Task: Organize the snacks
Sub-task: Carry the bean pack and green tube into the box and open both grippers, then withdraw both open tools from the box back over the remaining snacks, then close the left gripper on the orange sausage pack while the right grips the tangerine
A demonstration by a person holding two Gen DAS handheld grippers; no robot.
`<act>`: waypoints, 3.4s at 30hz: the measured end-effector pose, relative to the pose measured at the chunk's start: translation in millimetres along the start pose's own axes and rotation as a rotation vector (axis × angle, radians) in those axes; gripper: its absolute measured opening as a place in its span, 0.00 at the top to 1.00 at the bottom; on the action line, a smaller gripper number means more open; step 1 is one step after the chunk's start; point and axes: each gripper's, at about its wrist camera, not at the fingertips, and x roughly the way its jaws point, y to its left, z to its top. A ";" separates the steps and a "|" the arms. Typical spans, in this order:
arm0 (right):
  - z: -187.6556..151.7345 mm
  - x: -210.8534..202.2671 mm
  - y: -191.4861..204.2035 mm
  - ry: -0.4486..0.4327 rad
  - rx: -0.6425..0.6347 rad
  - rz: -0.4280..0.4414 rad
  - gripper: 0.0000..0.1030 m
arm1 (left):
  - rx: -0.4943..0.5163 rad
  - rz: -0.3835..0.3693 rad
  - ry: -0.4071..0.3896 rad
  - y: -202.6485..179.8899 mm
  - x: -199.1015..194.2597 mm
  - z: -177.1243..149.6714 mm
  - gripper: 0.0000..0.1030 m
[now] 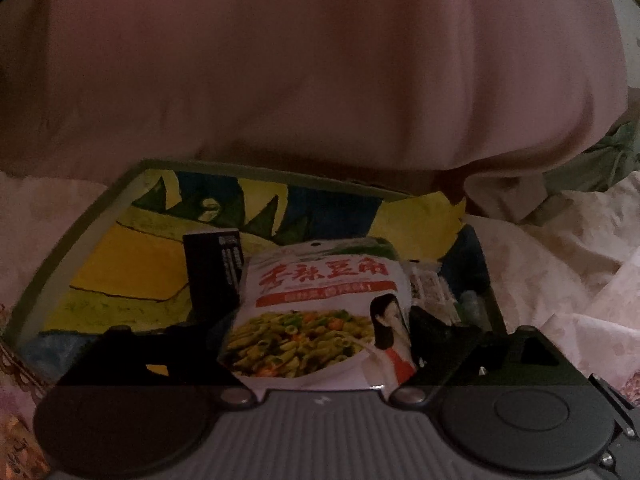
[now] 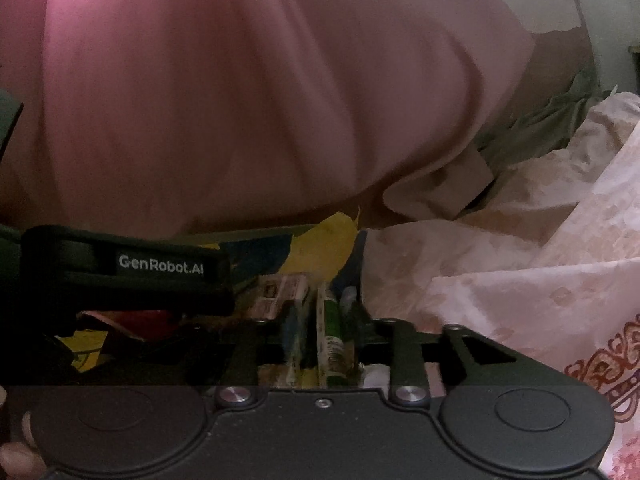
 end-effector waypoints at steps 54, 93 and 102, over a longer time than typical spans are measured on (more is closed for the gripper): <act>-67.5 -248.0 78.9 -0.054 -0.170 0.079 0.01 | -0.071 0.247 -0.250 125.7 -254.4 -168.9 0.00; -114.2 -234.0 124.2 0.144 -0.251 0.116 0.01 | -0.004 0.210 -0.169 173.9 -240.4 -220.9 0.00; -110.5 -233.7 120.5 0.155 -0.236 0.116 0.01 | 0.030 0.190 -0.122 164.7 -228.1 -221.1 0.00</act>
